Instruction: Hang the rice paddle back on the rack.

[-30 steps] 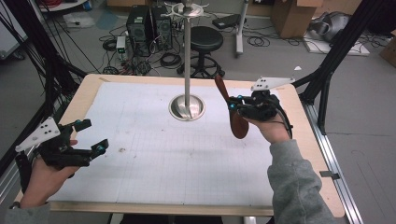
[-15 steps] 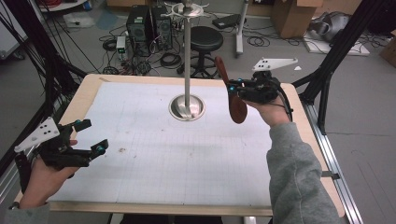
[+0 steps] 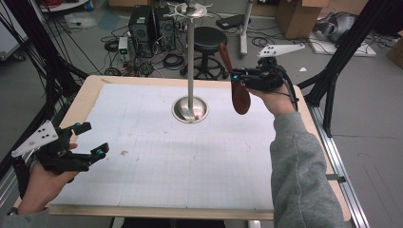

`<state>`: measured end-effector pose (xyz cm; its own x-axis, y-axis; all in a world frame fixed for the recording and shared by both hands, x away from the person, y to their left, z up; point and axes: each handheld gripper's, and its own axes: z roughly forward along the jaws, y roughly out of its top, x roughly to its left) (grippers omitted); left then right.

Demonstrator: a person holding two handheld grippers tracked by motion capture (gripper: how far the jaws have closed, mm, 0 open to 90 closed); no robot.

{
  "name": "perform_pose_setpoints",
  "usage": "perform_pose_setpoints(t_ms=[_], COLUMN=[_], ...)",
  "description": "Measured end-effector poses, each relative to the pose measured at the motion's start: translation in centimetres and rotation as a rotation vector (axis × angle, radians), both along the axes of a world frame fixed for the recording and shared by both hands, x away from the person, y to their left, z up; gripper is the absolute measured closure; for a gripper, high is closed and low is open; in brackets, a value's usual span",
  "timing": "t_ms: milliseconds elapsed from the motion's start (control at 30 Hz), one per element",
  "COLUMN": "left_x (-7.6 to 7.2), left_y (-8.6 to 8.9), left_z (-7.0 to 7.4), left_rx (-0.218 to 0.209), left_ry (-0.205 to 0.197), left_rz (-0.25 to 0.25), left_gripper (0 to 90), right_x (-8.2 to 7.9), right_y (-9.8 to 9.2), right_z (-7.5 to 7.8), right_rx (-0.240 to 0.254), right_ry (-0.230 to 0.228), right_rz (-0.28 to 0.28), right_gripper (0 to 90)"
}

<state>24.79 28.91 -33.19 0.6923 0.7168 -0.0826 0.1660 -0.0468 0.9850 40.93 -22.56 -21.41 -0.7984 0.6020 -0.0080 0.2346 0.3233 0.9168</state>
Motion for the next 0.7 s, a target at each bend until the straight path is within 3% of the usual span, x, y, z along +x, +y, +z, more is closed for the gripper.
perform_pose_setpoints(t_ms=[700], left_x=[-0.2], left_y=[0.2], left_z=[-0.2], left_rx=[-0.004], left_ry=[0.009], left_rz=[0.003], left_gripper=[1.8], right_x=[2.2], right_y=[0.9], right_z=[2.0], right_rx=[0.042], right_ry=[-0.040], right_rz=[-0.046], right_gripper=[77.8])
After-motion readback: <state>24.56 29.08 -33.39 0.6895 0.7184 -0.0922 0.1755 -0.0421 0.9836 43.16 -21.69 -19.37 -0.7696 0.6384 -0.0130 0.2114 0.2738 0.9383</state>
